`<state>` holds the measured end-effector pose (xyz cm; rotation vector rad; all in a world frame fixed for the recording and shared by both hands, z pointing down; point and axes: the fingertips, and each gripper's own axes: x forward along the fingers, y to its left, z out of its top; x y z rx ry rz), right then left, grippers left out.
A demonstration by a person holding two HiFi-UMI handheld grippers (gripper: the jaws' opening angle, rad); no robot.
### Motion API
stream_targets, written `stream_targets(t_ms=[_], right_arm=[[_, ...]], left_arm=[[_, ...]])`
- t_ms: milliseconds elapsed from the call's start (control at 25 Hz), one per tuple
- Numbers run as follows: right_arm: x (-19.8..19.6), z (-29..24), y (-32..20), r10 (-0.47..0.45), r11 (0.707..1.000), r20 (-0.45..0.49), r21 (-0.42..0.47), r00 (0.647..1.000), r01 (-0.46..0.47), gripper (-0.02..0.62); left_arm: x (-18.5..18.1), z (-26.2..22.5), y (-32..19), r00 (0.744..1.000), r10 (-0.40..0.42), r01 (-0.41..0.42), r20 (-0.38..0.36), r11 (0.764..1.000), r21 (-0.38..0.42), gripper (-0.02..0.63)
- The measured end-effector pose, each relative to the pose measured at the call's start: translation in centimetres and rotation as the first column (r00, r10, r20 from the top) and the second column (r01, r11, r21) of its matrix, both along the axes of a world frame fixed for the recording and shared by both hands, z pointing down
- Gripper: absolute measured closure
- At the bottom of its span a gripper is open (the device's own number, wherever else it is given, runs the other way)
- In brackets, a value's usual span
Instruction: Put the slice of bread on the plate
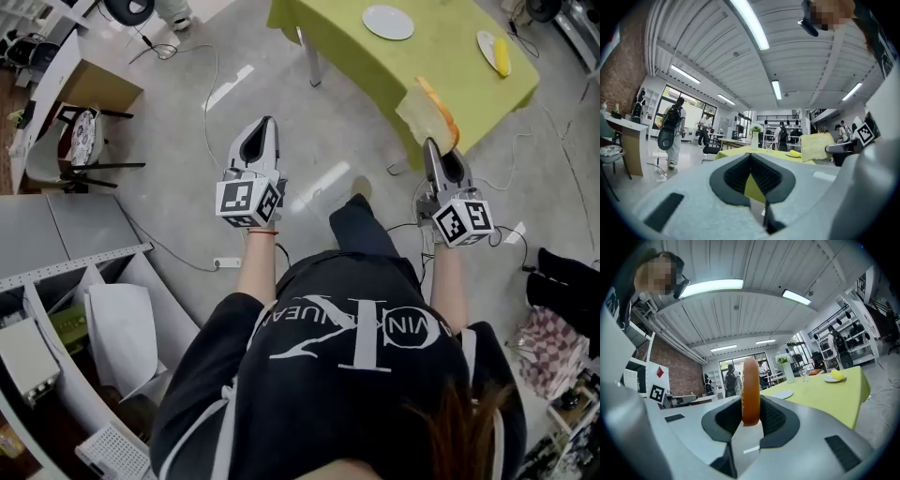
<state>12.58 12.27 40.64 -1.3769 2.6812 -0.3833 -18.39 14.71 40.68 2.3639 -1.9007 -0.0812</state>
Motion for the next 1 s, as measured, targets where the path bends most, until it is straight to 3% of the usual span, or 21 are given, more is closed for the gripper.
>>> stream_targets(t_ms=[560, 1000], right_arm=[[-0.8, -0.5, -14.4, -0.088, 0.995, -0.007, -0.038, 0.996, 0.087, 0.502], [-1.6, 0.5, -22.7, -0.177, 0.982, -0.021, -0.075, 0.984, 0.175, 0.502]], left_arm=[[3.5, -0.9, -15.0, 0.998, 0.056, -0.056, -0.002, 0.998, -0.006, 0.597], [5.6, -0.1, -23.8, 0.998, 0.057, -0.057, -0.016, 0.998, -0.006, 0.597]])
